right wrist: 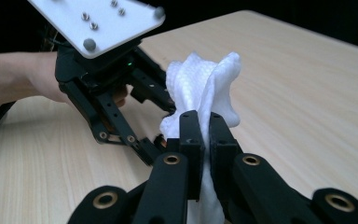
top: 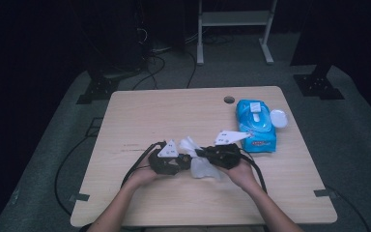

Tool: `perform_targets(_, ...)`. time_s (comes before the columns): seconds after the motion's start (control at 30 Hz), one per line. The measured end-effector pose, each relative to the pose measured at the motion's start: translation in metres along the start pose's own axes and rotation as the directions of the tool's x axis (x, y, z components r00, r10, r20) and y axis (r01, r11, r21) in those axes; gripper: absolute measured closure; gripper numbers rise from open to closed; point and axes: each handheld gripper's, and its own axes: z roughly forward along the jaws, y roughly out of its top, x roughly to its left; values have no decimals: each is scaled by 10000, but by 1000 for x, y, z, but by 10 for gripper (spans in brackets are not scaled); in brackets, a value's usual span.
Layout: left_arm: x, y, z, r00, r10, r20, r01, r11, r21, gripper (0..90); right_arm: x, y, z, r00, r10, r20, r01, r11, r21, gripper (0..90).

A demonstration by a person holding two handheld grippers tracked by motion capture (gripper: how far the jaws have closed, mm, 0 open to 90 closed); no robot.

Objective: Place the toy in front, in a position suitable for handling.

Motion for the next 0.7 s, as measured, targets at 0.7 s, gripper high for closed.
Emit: perform_targets(0.7,1,20,-2,9995,-290,-82,290,9996,-11,444,-60,-48,-66,9710,1574,1800,-1580,9874,-111,862)
